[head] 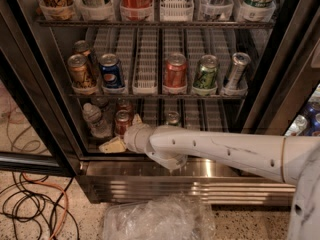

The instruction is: Pick coke can from bottom shelf of fridge

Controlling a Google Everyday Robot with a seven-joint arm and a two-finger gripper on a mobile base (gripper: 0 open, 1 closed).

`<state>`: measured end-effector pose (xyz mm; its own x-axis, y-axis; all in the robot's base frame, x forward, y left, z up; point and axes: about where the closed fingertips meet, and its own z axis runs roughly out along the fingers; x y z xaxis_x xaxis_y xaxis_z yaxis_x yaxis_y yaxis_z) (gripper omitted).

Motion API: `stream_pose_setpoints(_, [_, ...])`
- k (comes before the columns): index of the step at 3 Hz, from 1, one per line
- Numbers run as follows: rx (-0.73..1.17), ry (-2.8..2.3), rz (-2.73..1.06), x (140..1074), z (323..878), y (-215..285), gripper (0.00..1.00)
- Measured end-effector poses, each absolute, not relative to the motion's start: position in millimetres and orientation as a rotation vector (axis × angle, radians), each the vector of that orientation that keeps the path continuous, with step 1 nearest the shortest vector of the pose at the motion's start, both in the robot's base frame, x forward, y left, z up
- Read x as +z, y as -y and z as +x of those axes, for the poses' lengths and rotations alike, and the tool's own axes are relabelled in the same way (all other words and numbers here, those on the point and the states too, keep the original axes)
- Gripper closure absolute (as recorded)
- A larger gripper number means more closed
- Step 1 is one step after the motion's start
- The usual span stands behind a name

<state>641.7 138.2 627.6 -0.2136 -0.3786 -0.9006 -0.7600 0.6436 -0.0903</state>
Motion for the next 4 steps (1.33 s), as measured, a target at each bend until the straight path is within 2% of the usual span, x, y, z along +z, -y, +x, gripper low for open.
stream_pose_setpoints(2, [0.344, -1.773, -0.832, 606.4, 682.3, -162.2, 0.0])
stream_pose_setpoints(3, [0.323, -1.777, -0.815, 604.4, 686.3, -157.9, 0.0])
stream_pose_setpoints(4, [0.323, -1.777, -0.815, 604.4, 686.3, -157.9, 0.16])
